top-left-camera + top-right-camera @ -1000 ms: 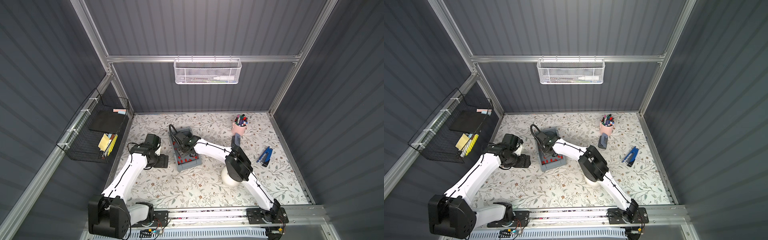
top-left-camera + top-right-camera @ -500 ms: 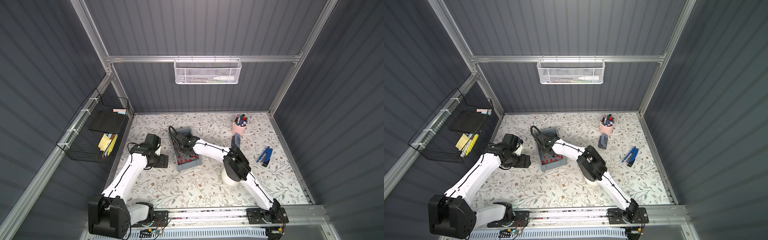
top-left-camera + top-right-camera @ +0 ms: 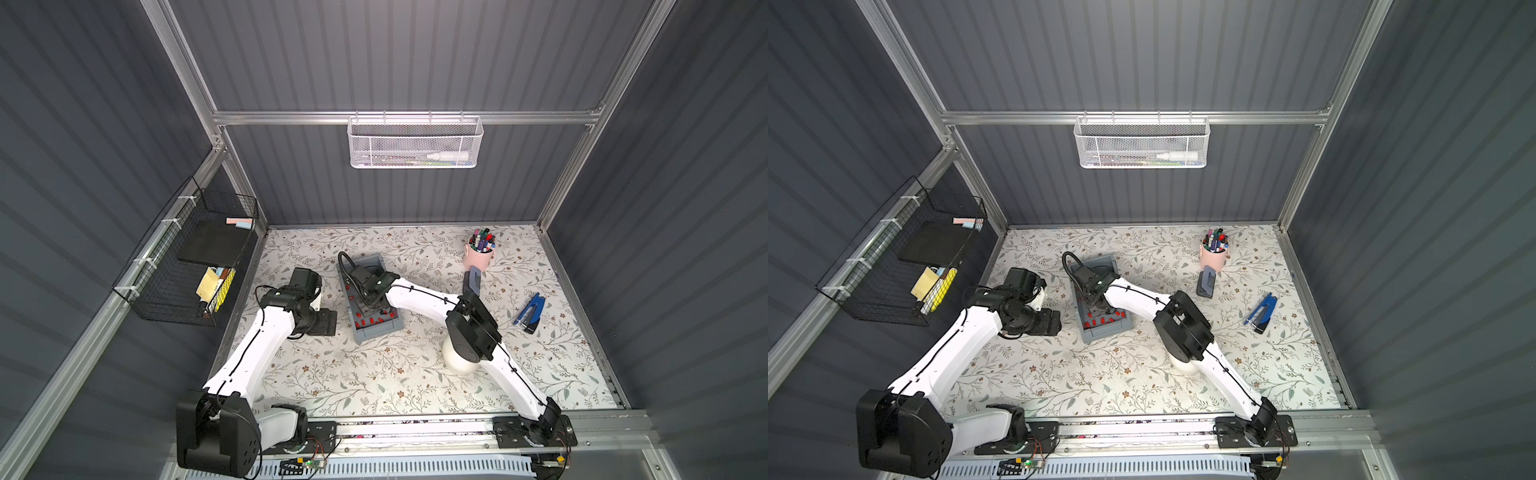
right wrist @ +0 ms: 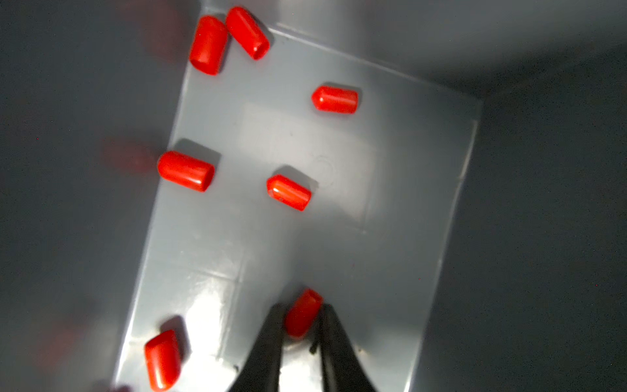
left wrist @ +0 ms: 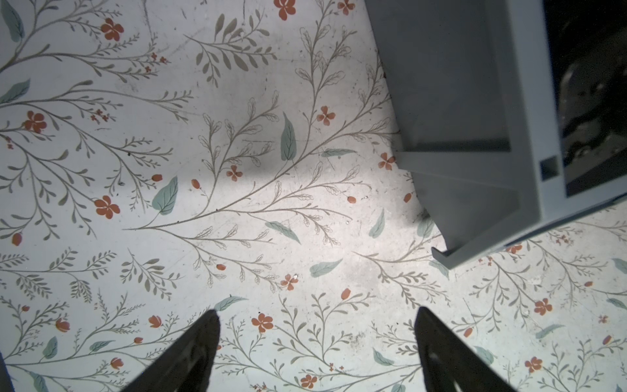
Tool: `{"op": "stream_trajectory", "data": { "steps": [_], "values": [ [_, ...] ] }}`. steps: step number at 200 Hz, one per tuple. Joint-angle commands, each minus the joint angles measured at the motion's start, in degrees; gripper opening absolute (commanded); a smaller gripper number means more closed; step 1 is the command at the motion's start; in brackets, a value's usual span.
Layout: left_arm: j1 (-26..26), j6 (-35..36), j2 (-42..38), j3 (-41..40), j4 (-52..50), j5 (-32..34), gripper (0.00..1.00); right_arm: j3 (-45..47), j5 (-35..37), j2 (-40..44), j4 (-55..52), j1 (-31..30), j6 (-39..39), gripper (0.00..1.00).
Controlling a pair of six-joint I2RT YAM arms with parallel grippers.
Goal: Cover the protruding screws with screw protection sleeves
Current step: Pick up the screw protection sleeve from the storage box.
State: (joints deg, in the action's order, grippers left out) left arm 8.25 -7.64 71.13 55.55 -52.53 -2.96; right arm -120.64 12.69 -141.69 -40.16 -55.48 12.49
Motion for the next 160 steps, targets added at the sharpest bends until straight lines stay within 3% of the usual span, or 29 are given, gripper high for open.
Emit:
{"op": "stream_trajectory", "data": {
  "steps": [1,90,160],
  "values": [
    [0.0,-1.0,-1.0,-0.4,-0.2,-0.4,0.89,0.6,-0.1,1.5,-2.2,0.2,1.0,0.25],
    [-0.1,-1.2,-1.0,-0.6,0.1,-0.6,0.89,2.1,-0.5,3.8,-1.6,0.2,1.0,0.00],
    [-0.1,0.8,-1.5,-0.8,0.0,1.3,0.89,11.9,-4.9,14.9,5.4,0.3,-1.1,0.00]
  ]
}}
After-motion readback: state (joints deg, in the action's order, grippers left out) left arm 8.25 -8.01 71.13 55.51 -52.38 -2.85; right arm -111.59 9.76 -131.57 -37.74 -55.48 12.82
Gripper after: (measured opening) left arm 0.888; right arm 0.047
